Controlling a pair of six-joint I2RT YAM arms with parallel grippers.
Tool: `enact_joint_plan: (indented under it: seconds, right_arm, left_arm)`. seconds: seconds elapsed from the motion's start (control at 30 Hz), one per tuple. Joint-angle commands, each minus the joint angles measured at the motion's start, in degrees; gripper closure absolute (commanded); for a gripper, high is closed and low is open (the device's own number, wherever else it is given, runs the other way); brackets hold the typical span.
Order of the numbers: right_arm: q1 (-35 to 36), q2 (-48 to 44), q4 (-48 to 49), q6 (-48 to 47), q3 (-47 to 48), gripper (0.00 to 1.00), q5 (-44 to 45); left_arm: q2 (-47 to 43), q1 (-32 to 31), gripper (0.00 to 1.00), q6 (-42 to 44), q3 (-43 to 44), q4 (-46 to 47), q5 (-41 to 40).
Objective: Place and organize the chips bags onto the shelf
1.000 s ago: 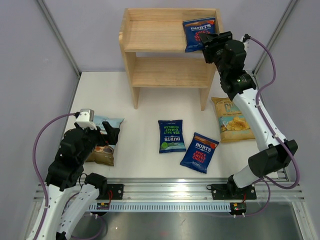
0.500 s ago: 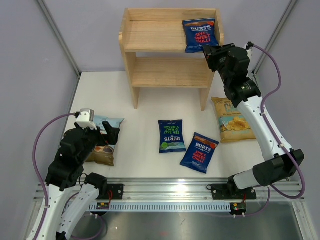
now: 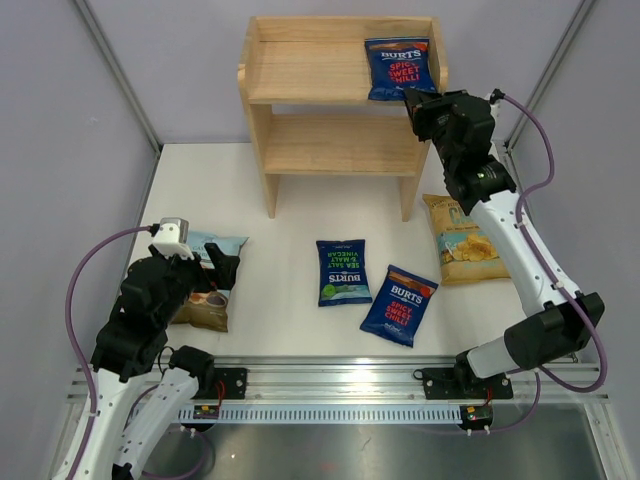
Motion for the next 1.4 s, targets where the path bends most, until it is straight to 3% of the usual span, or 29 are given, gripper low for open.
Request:
enact_joint_plan:
  seconds: [0.0,0.83,0.97,1.2,1.37]
  right_arm:
    - [-0.35,1.57,0.54,2.77,0.73,0.8,2.65]
    - [0.44,4.3,0.1,7.09,3.1,0.73,6.95]
    - [0.35,5.09,-1.56,6.12,4.86,0.67,5.55]
    - [0.35,1.14,-3.93,3.67,1.7,0.43,5.55]
    - [0.35,-1.23,-4.99,2.78,0.21,0.41,4.14]
  left_arm:
    - [-0.1,-0.24,0.01,1.26,-0.09,2.43,-1.06]
    - [0.43,-0.24,0.01,1.0,-0.09,2.34,-1.14]
    - [0.17,-0.24,0.01,1.0,-0.18,2.43,-1.23]
    - [0.52,-0.24,0.01,0.91,0.0,2.34,-1.41]
    - [1.22,-0.24,0.01,0.56,0.43,1.99,-1.58]
